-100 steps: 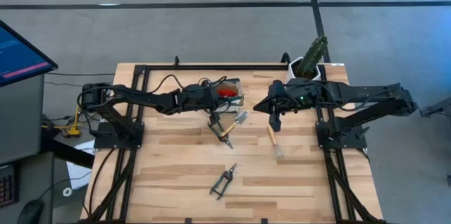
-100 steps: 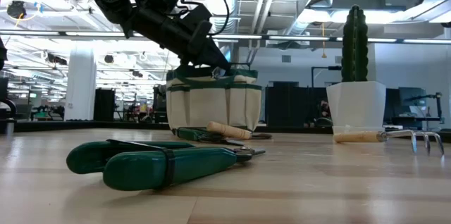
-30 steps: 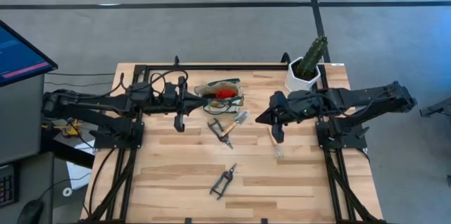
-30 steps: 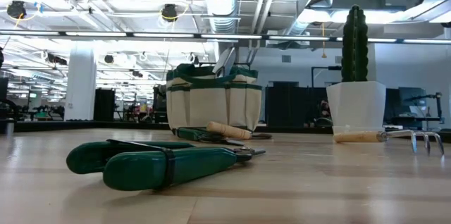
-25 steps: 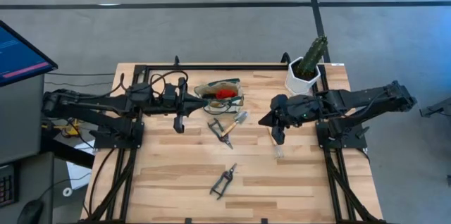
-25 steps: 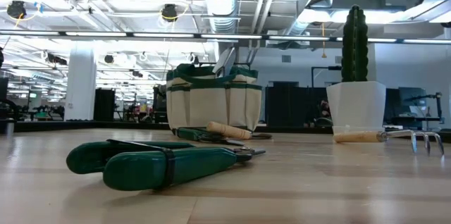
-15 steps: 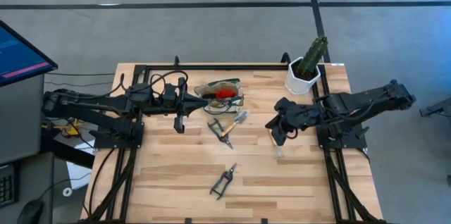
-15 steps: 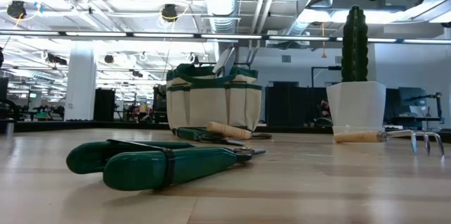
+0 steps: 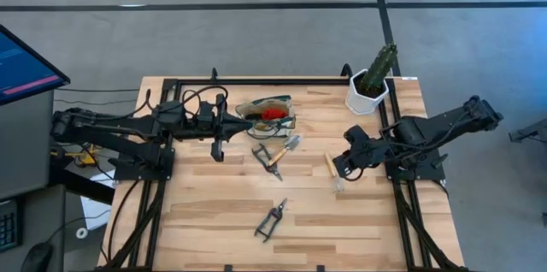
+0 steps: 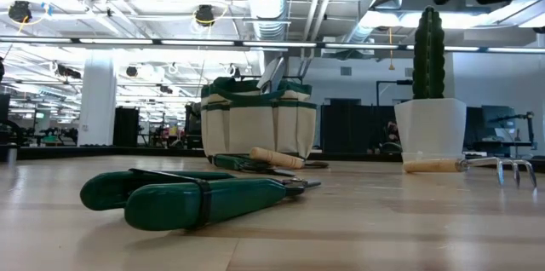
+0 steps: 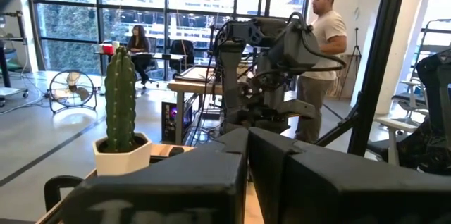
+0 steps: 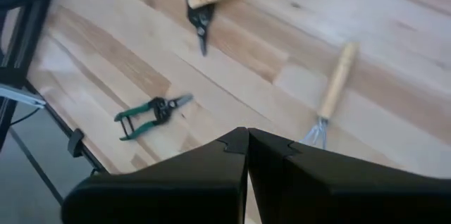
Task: Pick & Place Garden tools in Gardening bag
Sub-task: Put the brown hand rake into the brown gardening bag
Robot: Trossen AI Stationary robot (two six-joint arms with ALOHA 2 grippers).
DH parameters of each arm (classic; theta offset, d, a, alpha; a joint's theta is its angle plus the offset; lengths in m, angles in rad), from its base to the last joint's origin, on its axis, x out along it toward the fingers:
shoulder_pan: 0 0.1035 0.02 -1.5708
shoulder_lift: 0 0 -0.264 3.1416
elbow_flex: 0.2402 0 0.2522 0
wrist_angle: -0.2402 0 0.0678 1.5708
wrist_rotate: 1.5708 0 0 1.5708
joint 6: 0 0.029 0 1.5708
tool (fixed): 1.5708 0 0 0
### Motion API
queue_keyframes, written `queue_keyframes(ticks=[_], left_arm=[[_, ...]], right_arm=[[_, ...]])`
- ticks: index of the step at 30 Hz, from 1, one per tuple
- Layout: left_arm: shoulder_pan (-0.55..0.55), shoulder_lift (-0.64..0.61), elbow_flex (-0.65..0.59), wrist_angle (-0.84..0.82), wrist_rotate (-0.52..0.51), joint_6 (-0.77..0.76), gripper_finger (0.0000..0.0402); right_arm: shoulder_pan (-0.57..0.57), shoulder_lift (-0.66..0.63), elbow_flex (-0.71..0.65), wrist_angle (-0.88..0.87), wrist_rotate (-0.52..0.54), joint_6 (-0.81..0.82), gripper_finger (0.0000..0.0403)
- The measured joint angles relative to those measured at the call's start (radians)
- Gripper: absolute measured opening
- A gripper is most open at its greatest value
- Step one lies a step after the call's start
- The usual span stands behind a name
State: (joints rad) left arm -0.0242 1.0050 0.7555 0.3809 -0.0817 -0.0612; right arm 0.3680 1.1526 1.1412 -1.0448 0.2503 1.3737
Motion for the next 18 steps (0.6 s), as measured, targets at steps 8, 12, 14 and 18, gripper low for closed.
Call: queue_keyframes(ticks=[8, 12, 14, 18], left_arm=[[0.0, 0.0, 0.0, 0.0, 0.0, 0.0, 0.0002], [0.0, 0.0, 0.0, 0.0, 0.0, 0.0, 0.0002], [0.0, 0.0, 0.0, 0.0, 0.0, 0.0, 0.0002], [0.0, 0.0, 0.0, 0.0, 0.0, 0.0, 0.0002]], right_arm=[[0.031, 0.0, 0.0, -0.017, -0.043, -0.088, 0.0], [0.043, 0.0, 0.0, -0.016, -0.102, -0.173, 0.0], [0.047, 0.0, 0.0, -0.016, -0.122, -0.176, 0.0], [0.048, 0.0, 0.0, -0.013, -0.122, -0.177, 0.0]])
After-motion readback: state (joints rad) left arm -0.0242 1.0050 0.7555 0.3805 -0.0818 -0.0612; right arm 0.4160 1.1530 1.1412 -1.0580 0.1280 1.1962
